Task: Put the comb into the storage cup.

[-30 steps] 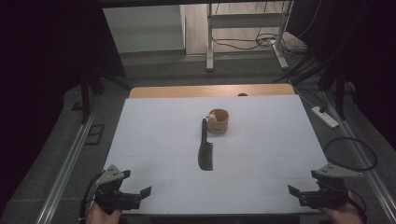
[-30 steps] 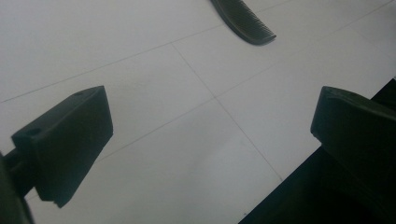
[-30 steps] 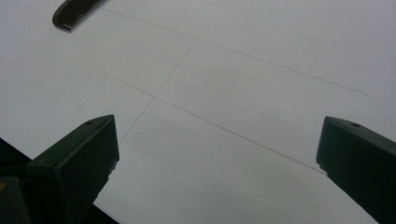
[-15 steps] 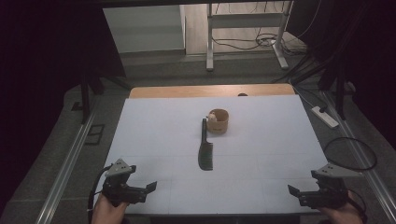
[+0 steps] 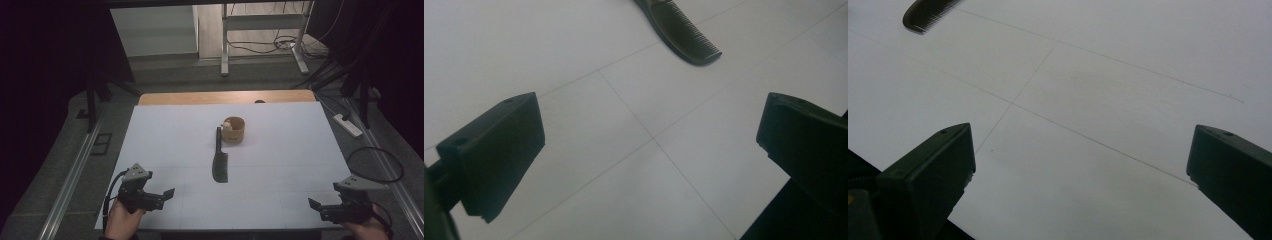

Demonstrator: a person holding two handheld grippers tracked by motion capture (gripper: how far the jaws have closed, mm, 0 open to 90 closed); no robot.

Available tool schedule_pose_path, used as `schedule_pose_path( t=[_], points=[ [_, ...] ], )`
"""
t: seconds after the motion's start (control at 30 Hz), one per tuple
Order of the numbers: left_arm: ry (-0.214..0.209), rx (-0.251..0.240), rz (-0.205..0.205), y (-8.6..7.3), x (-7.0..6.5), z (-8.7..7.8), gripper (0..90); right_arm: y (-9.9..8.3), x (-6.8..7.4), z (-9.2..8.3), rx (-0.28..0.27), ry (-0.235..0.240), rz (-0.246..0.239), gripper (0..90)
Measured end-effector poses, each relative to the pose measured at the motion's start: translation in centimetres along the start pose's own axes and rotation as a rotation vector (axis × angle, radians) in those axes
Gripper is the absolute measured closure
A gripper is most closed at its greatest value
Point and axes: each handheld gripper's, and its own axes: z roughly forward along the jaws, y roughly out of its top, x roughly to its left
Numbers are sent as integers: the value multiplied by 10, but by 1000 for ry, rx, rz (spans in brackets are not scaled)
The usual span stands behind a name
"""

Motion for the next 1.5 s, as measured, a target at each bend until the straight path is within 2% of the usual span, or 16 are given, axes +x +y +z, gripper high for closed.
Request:
schedule_pose_path(
  t=[0.2, 0.33, 0.8, 1.23, 1.5],
  points=[
    [-2, 5, 13, 6, 1, 5, 0, 0, 0, 0, 0, 3, -3, 0],
    [-19, 10, 6, 13, 1, 11, 0, 0, 0, 1, 1, 4, -6, 0],
    [-30, 59, 27, 41, 2, 36, 0, 0, 0, 1, 2, 5, -7, 0],
    [-39, 95, 52, 60, 2, 57, 0, 0, 1, 1, 5, 7, -11, 0],
    [-59, 107, 57, 73, 4, 71, 0, 0, 1, 1, 8, 7, -11, 0]
  ],
)
